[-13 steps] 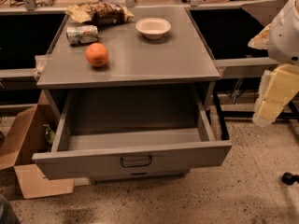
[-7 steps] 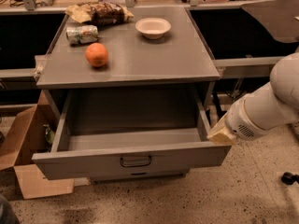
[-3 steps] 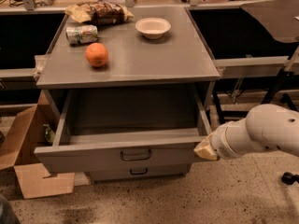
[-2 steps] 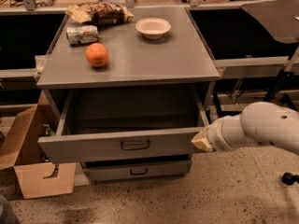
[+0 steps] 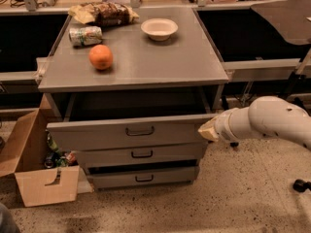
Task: Close top drawer
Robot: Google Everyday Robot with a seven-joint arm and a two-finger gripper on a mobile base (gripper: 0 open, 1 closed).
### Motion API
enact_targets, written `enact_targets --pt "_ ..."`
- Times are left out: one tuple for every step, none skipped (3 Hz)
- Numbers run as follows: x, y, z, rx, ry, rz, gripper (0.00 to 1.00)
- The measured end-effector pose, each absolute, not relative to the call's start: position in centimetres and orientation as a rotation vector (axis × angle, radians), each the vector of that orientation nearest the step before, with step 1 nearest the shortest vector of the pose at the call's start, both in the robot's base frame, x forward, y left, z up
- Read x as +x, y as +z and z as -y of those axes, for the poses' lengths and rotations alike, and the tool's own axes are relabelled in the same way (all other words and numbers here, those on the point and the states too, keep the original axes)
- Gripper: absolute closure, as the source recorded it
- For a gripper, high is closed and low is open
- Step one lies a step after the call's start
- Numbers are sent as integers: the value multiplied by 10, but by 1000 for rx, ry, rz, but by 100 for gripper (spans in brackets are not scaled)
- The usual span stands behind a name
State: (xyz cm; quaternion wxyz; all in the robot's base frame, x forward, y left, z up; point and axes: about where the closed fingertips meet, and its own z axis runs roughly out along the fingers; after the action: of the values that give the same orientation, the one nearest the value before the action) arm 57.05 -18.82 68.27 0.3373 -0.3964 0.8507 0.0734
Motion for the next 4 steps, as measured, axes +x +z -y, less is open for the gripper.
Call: enact_targets --pt "571 683 188 -1033 191 -2217 100" --pt "596 689 185 -1051 174 -2164 100" --pt "602 691 183 -1056 172 -2152 100" --pt "629 691 180 -1069 175 -2119 100"
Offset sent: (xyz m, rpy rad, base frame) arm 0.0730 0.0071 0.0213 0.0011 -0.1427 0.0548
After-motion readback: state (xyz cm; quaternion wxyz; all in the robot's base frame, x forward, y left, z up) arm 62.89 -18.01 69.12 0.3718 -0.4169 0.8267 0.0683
